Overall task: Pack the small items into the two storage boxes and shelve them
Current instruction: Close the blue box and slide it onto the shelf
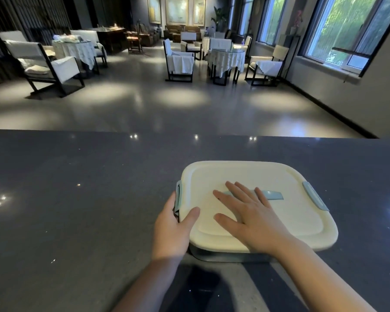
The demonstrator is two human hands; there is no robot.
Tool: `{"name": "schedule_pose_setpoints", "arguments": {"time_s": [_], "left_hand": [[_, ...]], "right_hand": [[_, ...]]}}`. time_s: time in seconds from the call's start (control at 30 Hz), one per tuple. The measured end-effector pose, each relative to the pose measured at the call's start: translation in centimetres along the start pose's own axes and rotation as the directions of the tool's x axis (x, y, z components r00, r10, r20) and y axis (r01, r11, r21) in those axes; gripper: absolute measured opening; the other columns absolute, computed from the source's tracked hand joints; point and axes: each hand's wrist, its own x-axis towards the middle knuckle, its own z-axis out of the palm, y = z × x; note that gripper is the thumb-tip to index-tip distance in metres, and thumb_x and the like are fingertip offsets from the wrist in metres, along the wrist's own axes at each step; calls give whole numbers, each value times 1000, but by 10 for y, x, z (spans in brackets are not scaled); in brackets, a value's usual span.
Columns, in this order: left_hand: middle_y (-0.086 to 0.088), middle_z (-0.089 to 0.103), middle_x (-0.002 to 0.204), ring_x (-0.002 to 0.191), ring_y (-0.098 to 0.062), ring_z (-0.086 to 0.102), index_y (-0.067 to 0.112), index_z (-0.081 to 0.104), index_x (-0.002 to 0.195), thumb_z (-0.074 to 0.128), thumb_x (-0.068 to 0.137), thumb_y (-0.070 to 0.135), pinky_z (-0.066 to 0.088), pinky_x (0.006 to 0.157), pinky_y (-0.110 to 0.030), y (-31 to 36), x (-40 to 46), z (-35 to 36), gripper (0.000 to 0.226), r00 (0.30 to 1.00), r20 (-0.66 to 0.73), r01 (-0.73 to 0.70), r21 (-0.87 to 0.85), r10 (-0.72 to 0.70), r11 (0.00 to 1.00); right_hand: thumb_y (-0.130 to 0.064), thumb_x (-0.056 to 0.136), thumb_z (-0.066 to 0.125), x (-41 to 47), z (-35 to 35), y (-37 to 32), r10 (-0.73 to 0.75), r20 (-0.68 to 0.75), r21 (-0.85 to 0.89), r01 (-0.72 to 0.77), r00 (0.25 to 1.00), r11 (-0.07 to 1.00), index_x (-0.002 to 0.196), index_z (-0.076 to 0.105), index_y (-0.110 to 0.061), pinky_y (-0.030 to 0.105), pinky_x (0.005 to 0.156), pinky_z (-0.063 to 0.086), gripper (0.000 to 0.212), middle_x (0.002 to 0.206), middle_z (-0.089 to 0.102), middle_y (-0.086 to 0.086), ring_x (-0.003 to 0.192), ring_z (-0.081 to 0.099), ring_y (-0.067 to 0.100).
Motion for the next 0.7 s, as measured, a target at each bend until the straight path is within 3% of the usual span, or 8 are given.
{"name": "schedule_pose_setpoints", "arguments": {"time_s": [0.13,0.23,0.33,0.43,0.6,0.7], "left_hand": [[26,62,94,86,8,58,26,47,137,71,81,25,44,76,-19,4,1,-4,60,998,-21,-48,130,51,990],[15,64,90,84,-7,62,28,42,141,68,82,33,50,81,-30,9,2,-7,64,998,3,-56,255,57,965],[13,59,93,85,-8,56,26,37,144,65,85,37,45,78,-27,13,2,-8,66,996,11,-83,329,85,941],[1,67,103,85,-13,54,25,35,144,62,87,39,41,75,-26,17,1,-8,64,996,30,-91,386,87,918],[1,67,106,95,-21,59,24,42,140,58,89,39,39,70,-28,22,0,-9,55,986,62,-163,521,153,838],[6,65,109,101,-18,61,25,51,131,67,82,39,46,77,-30,18,5,-14,53,988,71,-156,478,139,864]], "right_hand": [[-69,89,20,1,1,0,4,-5,-1,-4,1000,1000,147,13,-51,36,117,-12,61,161,-2,-15,146,-10,4],[-66,92,23,2,1,0,5,-8,-5,-5,1000,1000,147,14,-50,36,117,-12,58,161,-1,-14,147,-9,5],[-65,92,25,2,1,0,2,-11,0,-2,1000,1000,147,15,-49,38,118,-10,58,161,0,-14,147,-7,6],[-65,92,26,3,2,1,4,-11,9,-3,1000,1000,148,17,-48,39,118,-10,59,161,1,-13,147,-7,6],[-63,93,30,1,-1,1,-26,-16,55,27,1000,998,148,20,-46,40,118,-9,58,161,4,-11,147,-5,7],[-56,92,44,-5,-8,17,24,-122,147,-6,992,989,142,37,-41,37,119,-6,52,158,20,-12,146,6,6]]}}
